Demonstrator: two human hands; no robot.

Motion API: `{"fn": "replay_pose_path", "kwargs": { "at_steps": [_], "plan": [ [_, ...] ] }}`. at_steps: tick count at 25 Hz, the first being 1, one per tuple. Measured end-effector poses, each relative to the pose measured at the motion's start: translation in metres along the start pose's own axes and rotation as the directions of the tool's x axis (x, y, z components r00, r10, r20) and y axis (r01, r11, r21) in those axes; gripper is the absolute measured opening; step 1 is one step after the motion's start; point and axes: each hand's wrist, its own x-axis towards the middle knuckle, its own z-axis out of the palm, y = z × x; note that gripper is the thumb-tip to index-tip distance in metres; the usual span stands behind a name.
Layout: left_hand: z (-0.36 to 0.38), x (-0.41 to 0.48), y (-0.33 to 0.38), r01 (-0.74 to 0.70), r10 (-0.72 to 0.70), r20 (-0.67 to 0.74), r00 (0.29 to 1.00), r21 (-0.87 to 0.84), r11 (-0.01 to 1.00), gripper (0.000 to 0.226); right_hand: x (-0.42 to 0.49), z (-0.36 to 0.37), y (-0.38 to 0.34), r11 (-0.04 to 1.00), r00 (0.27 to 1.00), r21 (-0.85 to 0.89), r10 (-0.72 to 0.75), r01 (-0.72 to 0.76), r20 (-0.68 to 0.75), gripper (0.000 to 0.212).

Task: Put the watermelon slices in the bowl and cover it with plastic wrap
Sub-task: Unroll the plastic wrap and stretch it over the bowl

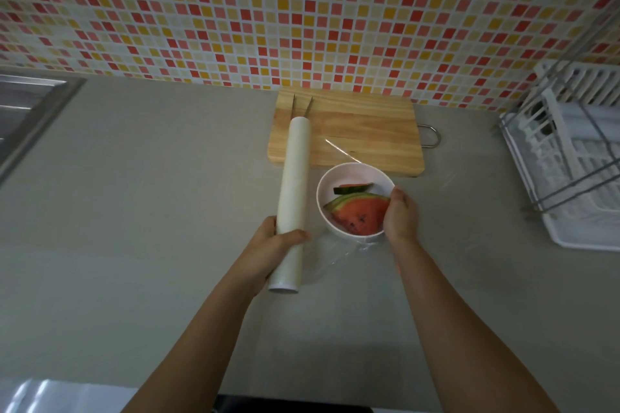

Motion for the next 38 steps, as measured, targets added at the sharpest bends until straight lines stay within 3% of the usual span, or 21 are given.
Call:
{"fn": "replay_pose_path", "kwargs": {
  "at_steps": [6,9,13,17,21,26,30,34,38],
  "plan": [
    [0.002,-0.006,-0.007,-0.007,0.008,0.004,1.0,-0.111,0.994,0.037,0.005,0.001,-0.004,1.0,0.999,-0.006,-0.029,0.029,0.021,0.042],
    [-0.001,-0.007,-0.018,0.03,-0.031,-0.013,0.999,-0.044,0.999,0.043,0.004,-0.001,-0.004,0.999,0.999,-0.026,-0.022,0.023,0.04,0.044],
    [-0.004,-0.007,-0.025,-0.014,0.018,-0.069,0.997,0.06,0.998,0.045,0.004,-0.005,-0.003,0.997,0.999,-0.07,-0.029,0.032,0.041,0.046],
    [-0.002,-0.012,-0.033,-0.042,0.046,-0.117,0.992,0.042,0.998,0.056,0.003,-0.003,-0.004,0.996,0.999,-0.082,-0.04,0.042,0.027,0.048],
    [-0.001,-0.01,-0.04,-0.053,0.104,-0.254,0.961,0.202,0.978,0.033,0.002,-0.004,-0.003,0.994,0.998,-0.1,-0.044,0.047,0.04,0.049],
    [-0.012,-0.006,-0.043,-0.065,0.165,-0.199,0.966,0.428,0.901,0.054,0.003,-0.005,-0.003,0.993,0.997,-0.105,-0.052,0.058,0.053,0.05],
    [-0.022,0.001,-0.046,-0.105,0.16,-0.114,0.981,0.383,0.918,0.037,0.003,-0.004,-0.004,0.994,0.998,-0.098,-0.041,0.045,0.048,0.049],
    [-0.025,0.006,-0.049,-0.154,0.202,-0.062,0.977,0.448,0.88,0.039,0.004,-0.004,-0.005,0.992,0.998,-0.115,-0.04,0.045,0.044,0.048],
    [-0.027,0.008,-0.048,-0.178,0.23,-0.049,0.972,0.485,0.856,0.043,0.004,-0.009,-0.015,0.99,0.984,-0.139,0.036,-0.011,0.176,0.052]
  ]
}}
